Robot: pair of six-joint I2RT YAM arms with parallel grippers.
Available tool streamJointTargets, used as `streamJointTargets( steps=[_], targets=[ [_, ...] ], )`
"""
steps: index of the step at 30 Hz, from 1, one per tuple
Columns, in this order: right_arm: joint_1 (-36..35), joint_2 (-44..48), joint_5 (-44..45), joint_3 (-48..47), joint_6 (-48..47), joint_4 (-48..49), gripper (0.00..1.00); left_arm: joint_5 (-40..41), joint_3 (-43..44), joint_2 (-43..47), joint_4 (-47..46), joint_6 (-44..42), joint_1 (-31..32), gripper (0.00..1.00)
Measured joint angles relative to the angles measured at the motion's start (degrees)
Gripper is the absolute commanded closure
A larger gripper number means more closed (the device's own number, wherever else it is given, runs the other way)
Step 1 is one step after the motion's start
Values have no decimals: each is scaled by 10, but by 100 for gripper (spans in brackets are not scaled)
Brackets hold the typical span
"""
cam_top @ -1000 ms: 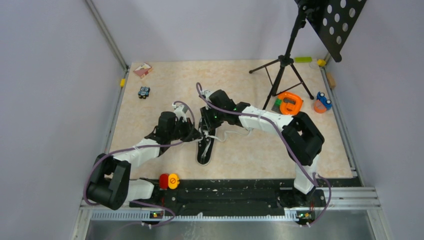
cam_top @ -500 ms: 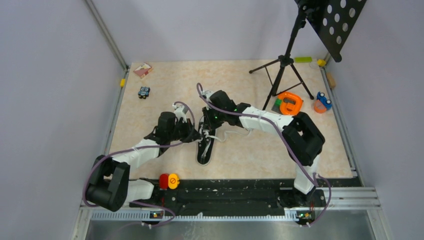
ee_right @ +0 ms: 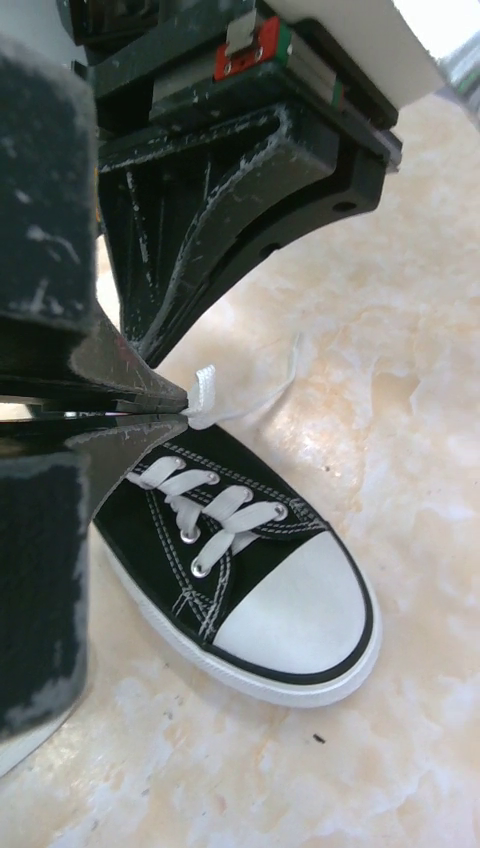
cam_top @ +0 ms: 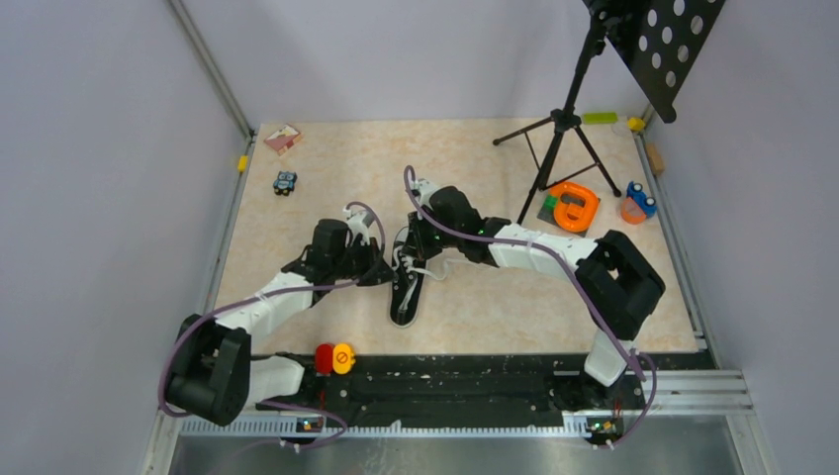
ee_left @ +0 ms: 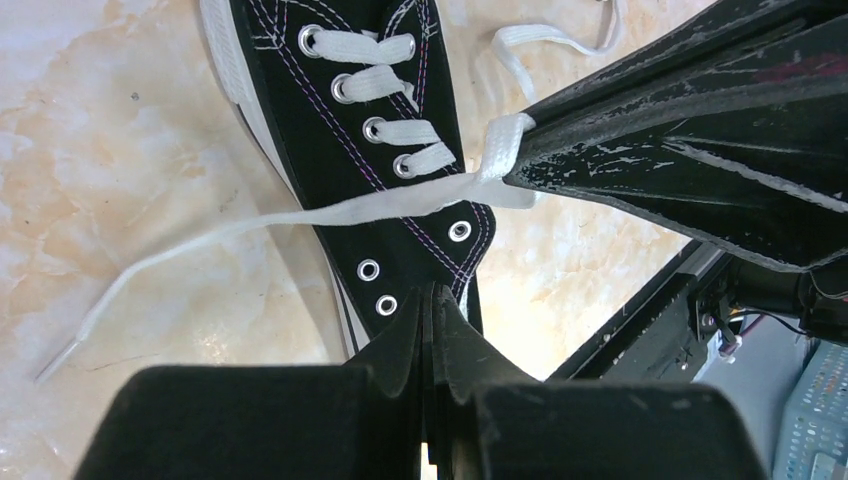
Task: Tie the shoes
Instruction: Wrap the shoelace around the shoelace.
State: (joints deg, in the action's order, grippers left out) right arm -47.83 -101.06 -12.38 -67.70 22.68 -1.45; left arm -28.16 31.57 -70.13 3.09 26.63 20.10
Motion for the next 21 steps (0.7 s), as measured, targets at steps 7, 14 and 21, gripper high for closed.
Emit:
streamJointTargets(
  steps=[7,14,21],
  targets=[
    [0,0,-13,10,10,51,100,1,4,-10,8,1,0,100],
    [0,2,-13,10,10,51,100,39,-20,81,-45,5,0,68],
    [0,7,-14,21,11,50,100,72,-48,119,-100,-5,3,59]
  ],
)
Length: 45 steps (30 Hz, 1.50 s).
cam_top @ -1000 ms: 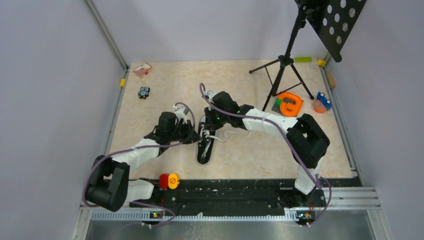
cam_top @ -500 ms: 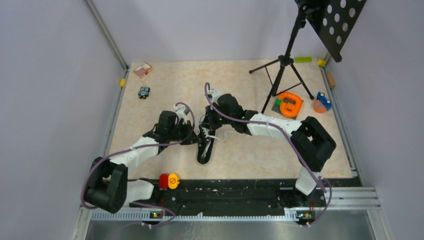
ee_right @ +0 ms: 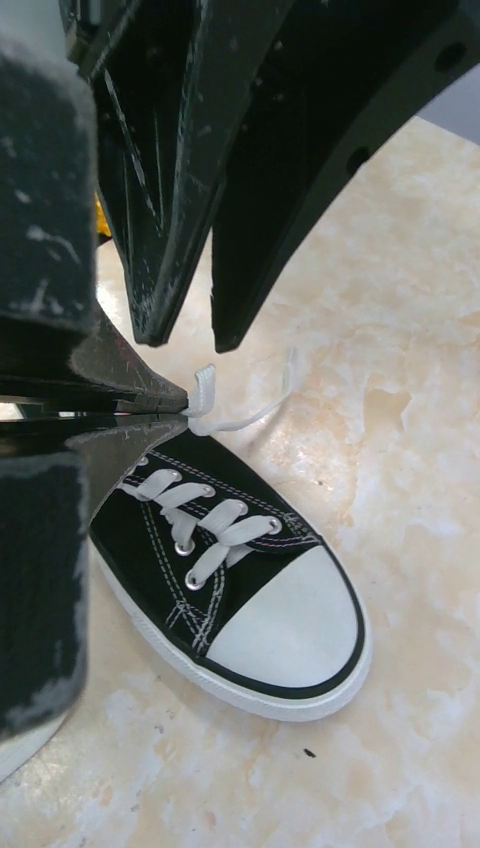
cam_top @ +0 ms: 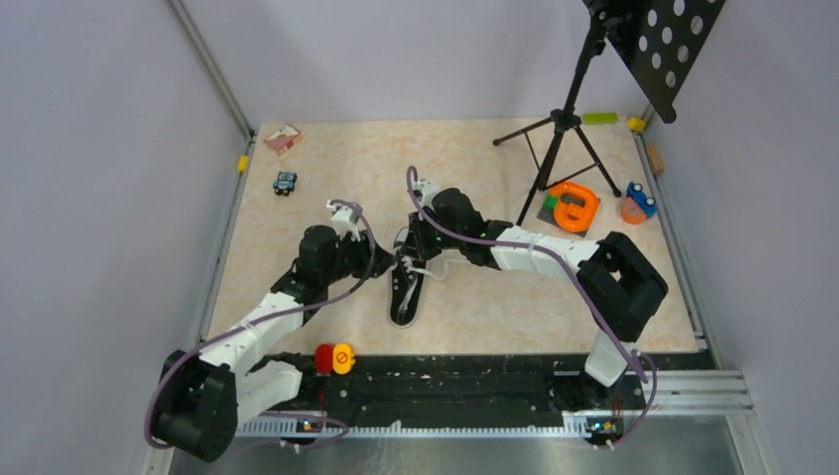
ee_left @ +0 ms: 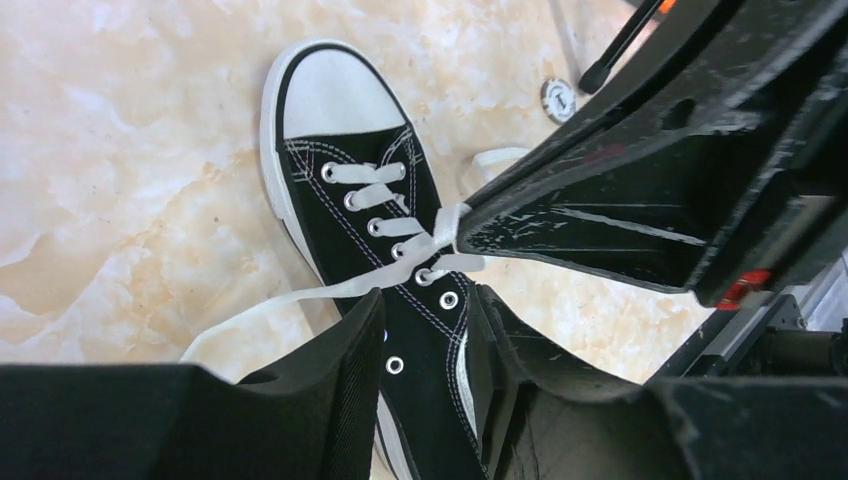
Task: Tie the shoes
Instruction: Wrap the shoelace around the shoelace.
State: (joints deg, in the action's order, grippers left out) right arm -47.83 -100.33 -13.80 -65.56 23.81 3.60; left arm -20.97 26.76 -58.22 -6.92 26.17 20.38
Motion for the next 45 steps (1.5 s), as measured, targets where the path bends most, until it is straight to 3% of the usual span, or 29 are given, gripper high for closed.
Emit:
streamJointTargets(
  steps=[11,19,21,24,28,33,44,45],
  targets=[
    [0,1,0,3,3,-1,100,52,-21,-72,-57,-28,39,61],
    [0,1,0,3,3,-1,100,69,-37,-112,-122,-34,47,68],
    [0,1,0,3,3,-1,100,69,-37,-129,-141,-34,49,75],
    [0,1,0,3,3,-1,100,69,-37,-145,-154,-31,49,100],
    [0,1,0,3,4,-1,100,72,-37,-145,-156,-35,49,100],
    [0,1,-1,3,4,0,100,93,-37,-101,-116,-38,49,100],
    [0,1,-9,8,5,7,100,179,-75,101,6,-42,50,100],
    [0,1,-9,10,5,10,100,185,-77,113,18,-42,51,96]
  ],
)
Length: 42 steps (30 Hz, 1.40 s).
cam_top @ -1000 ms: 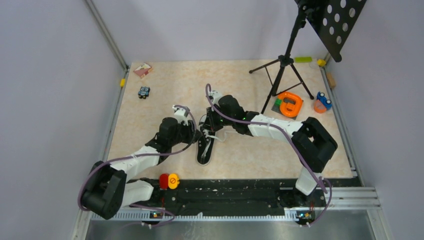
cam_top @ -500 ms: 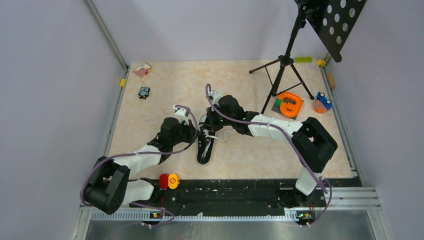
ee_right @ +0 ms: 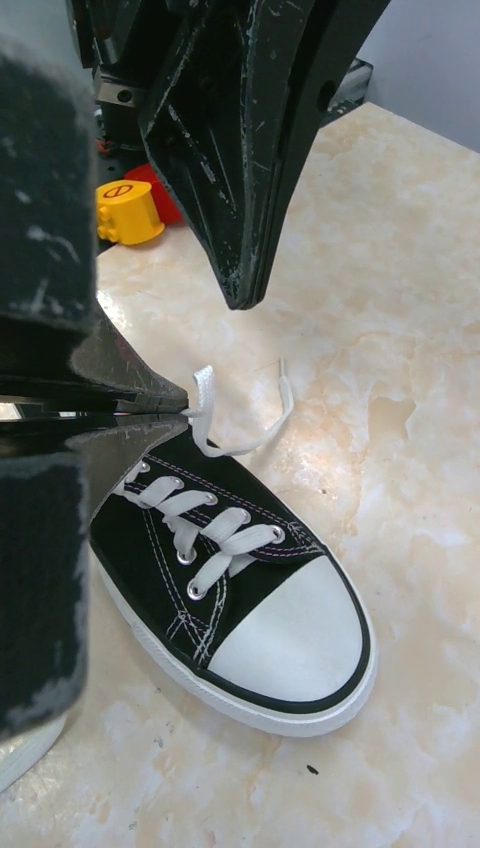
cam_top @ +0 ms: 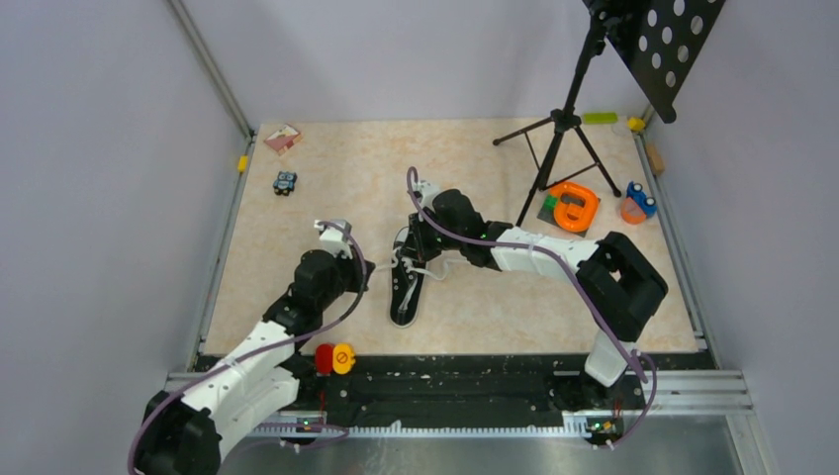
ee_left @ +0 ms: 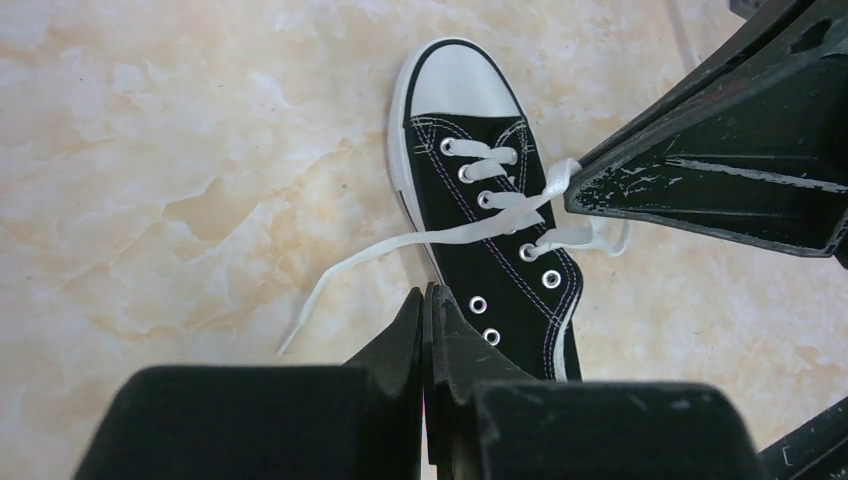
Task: Tie the shoes
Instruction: Wrap the shoelace around the shoelace.
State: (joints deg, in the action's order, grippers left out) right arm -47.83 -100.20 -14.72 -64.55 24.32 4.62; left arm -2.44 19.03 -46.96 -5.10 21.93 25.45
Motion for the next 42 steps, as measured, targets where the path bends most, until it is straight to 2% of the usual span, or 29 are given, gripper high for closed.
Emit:
streamJointTargets(
  steps=[4,5,6,9,16,21,33,39,41,42],
  targets=[
    [0,0,0,0,3,2,100,8,0,1,12,-6,1,44],
    [0,0,-1,0,3,2,100,2,0,-9,9,-4,2,34],
    [0,0,-1,0,3,2,100,-5,0,-22,3,-4,3,33],
    [0,0,-1,0,4,2,100,-27,-3,-68,-24,1,12,32],
    [0,0,-1,0,4,1,100,-33,-36,-88,-122,-24,29,35],
    [0,0,-2,0,4,0,100,-33,-37,-136,-178,-42,31,36],
    [0,0,-4,0,10,0,100,-33,-33,-195,-248,-54,32,46],
    [0,0,-5,0,13,0,100,-31,-20,-235,-272,-55,34,57],
    [0,0,-6,0,13,0,100,-31,-19,-243,-280,-55,35,68],
    [0,0,-6,0,14,0,100,-31,-18,-246,-282,-54,35,80]
  ],
)
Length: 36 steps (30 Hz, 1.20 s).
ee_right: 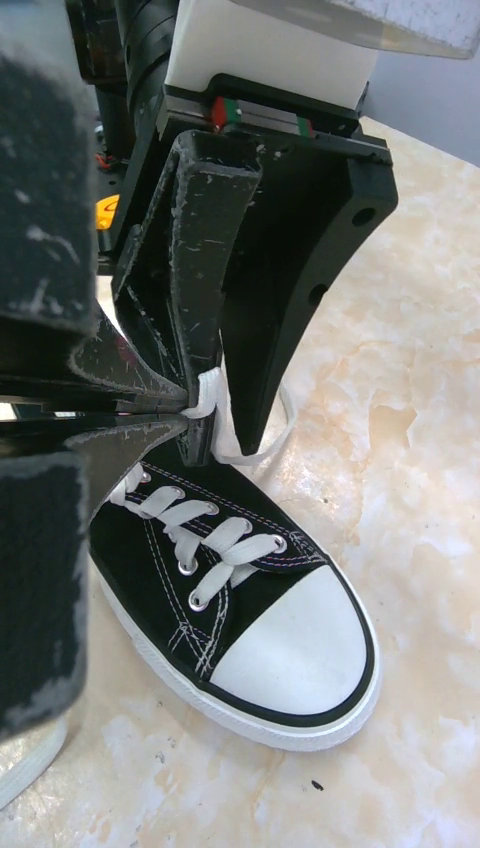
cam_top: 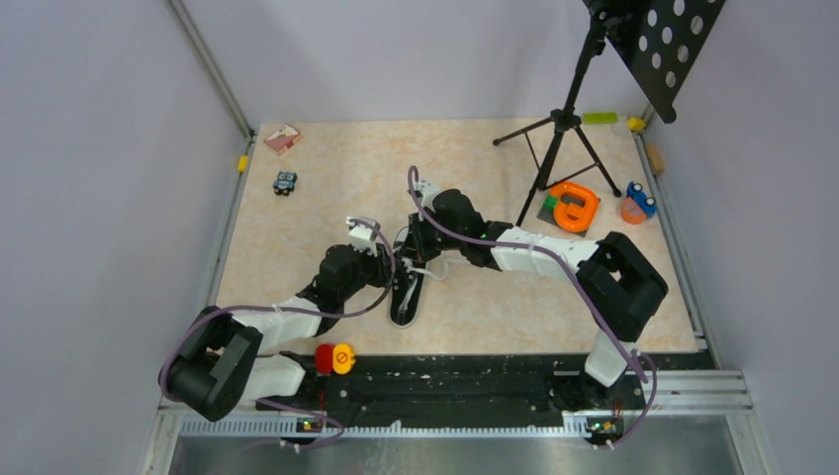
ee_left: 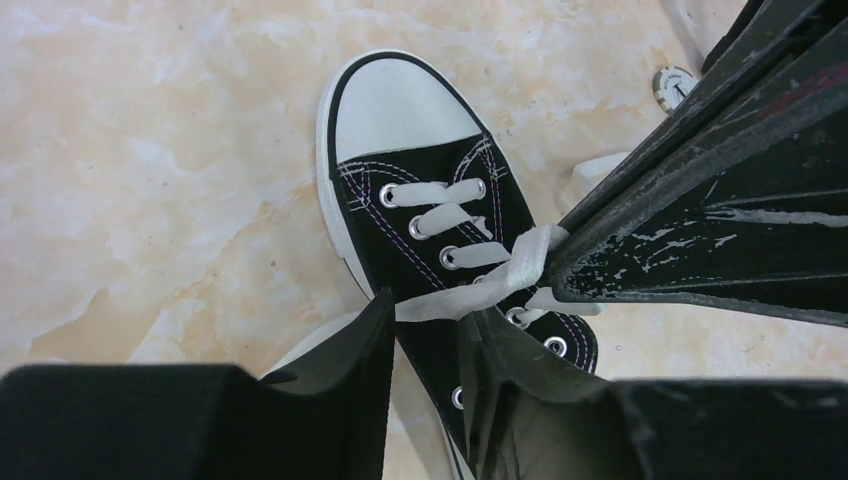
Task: Tie the shoes
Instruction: Wrap the shoelace around the shoelace.
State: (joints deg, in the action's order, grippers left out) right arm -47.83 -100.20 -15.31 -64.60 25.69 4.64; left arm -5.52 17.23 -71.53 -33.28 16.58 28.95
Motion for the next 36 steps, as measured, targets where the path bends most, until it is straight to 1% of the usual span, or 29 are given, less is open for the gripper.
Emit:
streamJointTargets(
  steps=[1,2,6,9,17,20,22,25,27,29,32,36],
  targets=[
    [0,0,0,0,0,0,100,0,0,0,-2,-1,0,93],
    [0,0,0,0,0,0,100,0,0,0,-2,1,0,100],
    [0,0,0,0,1,0,100,3,5,5,12,-2,0,100],
    [0,0,-2,0,1,0,100,5,19,29,62,-2,0,100],
    [0,0,-9,0,1,1,100,16,101,126,289,38,0,100],
    [0,0,-11,0,2,2,100,21,152,138,399,61,0,100],
    [0,0,-13,0,4,4,100,26,197,126,472,75,0,100],
    [0,0,-15,0,5,6,100,30,297,69,599,94,0,100],
    [0,0,-16,1,5,9,100,29,351,24,666,106,0,100],
    [0,0,-15,1,5,12,100,25,383,-14,713,116,0,100],
    [0,0,-16,1,5,16,100,17,385,-48,755,134,0,100],
    [0,0,-24,6,9,16,100,1,355,-60,734,137,0,100]
  ],
)
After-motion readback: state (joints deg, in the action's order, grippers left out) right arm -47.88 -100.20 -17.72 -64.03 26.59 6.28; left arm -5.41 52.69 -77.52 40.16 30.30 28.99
